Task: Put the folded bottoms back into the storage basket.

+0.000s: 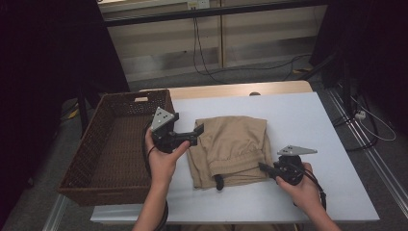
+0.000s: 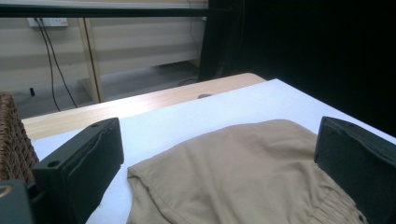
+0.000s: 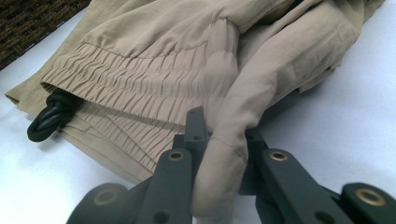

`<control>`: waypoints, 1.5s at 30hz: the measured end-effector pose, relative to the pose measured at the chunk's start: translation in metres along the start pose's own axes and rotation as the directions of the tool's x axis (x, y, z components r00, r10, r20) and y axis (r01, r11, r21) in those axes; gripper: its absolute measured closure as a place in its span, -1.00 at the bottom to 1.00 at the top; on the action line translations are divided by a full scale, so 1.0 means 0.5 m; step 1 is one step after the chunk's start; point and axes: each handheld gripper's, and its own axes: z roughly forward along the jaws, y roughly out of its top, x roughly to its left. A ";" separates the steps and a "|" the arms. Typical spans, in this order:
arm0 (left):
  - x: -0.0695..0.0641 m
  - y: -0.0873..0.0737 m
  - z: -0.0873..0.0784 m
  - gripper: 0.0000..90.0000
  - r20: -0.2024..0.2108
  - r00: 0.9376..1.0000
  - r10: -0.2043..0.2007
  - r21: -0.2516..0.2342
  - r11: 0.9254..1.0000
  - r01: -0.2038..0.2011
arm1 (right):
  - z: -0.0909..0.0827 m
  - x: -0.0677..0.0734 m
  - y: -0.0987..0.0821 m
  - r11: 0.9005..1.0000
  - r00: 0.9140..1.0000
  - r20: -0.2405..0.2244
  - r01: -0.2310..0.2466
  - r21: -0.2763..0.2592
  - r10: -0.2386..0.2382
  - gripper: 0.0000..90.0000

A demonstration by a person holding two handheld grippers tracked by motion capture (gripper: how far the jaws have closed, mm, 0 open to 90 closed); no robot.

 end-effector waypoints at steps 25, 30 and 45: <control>0.043 -0.054 0.103 -0.95 -0.047 0.996 -0.071 0.100 0.992 0.075 | 0.001 0.000 -0.004 1.000 1.000 0.002 0.012 -0.002 -0.012 0.77; 0.056 -0.064 0.118 -0.95 -0.054 0.996 -0.077 0.118 0.990 0.083 | 0.003 -0.002 -0.003 1.000 1.000 0.000 0.010 0.003 -0.010 0.77; 0.084 -0.096 0.152 -0.93 -0.090 0.988 -0.123 0.173 0.975 0.137 | 0.005 -0.004 -0.004 1.000 1.000 -0.001 0.007 0.006 -0.007 0.77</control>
